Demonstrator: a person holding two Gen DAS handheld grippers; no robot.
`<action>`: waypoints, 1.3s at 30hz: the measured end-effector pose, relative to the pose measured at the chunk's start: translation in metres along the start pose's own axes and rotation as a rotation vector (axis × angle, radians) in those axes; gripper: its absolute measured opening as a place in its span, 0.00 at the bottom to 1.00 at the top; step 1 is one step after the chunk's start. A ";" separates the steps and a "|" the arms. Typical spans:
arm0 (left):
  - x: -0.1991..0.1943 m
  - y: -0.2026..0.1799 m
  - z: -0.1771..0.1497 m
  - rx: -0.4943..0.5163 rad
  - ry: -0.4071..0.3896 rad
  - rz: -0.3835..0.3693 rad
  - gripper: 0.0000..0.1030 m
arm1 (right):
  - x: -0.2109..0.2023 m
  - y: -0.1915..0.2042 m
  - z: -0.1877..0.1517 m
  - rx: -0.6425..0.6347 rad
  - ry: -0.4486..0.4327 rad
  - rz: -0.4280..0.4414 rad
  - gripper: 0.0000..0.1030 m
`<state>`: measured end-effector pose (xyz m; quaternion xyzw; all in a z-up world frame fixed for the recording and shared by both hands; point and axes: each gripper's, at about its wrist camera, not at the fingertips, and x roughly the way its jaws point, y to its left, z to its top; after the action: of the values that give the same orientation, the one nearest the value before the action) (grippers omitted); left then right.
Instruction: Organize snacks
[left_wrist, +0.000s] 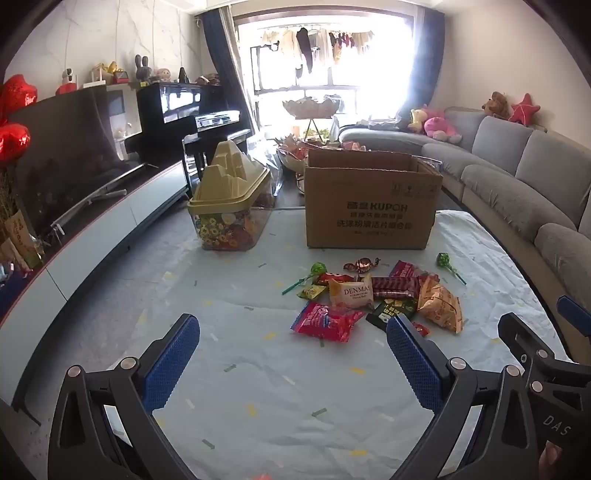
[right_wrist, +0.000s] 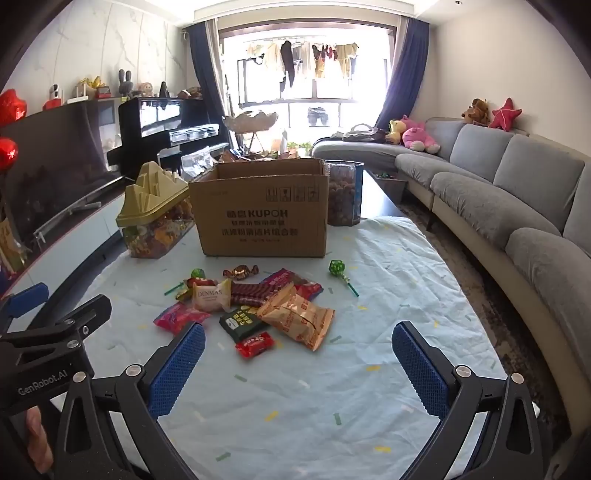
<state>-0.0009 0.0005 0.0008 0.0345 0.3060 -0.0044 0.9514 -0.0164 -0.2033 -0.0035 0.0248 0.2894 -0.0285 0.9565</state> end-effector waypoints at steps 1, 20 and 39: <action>-0.001 0.000 0.000 -0.004 -0.007 0.005 1.00 | -0.001 0.000 0.000 0.002 -0.002 -0.001 1.00; -0.012 0.006 0.002 -0.035 -0.043 0.021 1.00 | -0.008 -0.002 0.002 -0.002 -0.028 -0.001 1.00; -0.010 0.010 -0.002 -0.052 -0.039 0.001 1.00 | -0.008 -0.002 0.002 -0.004 -0.031 -0.003 1.00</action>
<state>-0.0095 0.0107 0.0056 0.0100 0.2875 0.0034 0.9577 -0.0225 -0.2047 0.0024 0.0221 0.2745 -0.0296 0.9609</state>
